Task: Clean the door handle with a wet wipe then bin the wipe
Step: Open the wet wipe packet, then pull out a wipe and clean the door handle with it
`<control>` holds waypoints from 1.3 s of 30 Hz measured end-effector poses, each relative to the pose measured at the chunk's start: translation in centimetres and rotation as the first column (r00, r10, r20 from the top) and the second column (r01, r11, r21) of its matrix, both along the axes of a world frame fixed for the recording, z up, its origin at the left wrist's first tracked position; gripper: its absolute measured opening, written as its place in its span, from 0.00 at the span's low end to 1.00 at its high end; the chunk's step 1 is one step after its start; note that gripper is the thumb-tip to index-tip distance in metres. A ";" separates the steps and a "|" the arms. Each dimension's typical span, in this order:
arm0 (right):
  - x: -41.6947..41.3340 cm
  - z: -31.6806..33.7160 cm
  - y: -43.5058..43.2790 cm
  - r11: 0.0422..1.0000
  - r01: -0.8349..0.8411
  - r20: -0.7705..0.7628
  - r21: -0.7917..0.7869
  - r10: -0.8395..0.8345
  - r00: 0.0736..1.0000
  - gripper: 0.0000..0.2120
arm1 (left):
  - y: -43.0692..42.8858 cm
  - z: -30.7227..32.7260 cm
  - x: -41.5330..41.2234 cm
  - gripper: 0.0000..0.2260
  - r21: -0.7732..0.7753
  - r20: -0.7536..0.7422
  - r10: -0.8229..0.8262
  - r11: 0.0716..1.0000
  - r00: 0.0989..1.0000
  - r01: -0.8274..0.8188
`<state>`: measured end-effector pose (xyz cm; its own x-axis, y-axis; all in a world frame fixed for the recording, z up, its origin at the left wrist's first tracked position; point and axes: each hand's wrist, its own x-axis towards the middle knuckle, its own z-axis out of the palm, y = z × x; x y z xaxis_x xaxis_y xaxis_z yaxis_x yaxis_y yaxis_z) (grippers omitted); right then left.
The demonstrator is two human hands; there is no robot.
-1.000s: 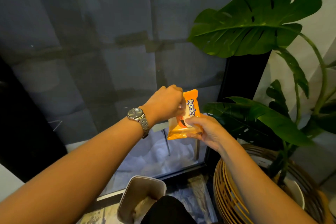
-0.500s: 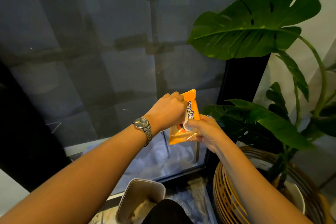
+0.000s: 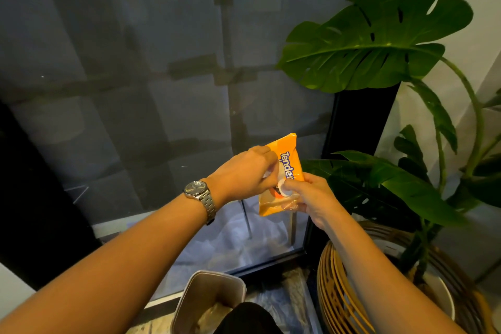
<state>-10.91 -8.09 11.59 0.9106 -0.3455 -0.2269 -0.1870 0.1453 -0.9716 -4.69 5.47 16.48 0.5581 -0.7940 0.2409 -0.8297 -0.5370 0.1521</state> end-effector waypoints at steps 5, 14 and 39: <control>0.1 -0.3 0.2 1.000 -0.007 0.007 -0.015 0.007 1.000 0.09 | -0.3 -0.5 0.4 0.15 0.068 0.131 0.016 0.997 0.991 -0.026; 0.3 0.3 -1.1 0.999 -0.027 0.012 -0.042 0.027 1.000 0.10 | -1.5 -0.5 0.2 0.07 -0.300 -0.393 0.086 0.929 0.915 -0.217; -0.5 -4.0 -4.1 0.997 -0.002 -0.176 -0.082 -0.013 0.984 0.10 | -0.5 1.7 5.6 0.07 -0.618 -0.564 0.170 0.562 0.808 -0.550</control>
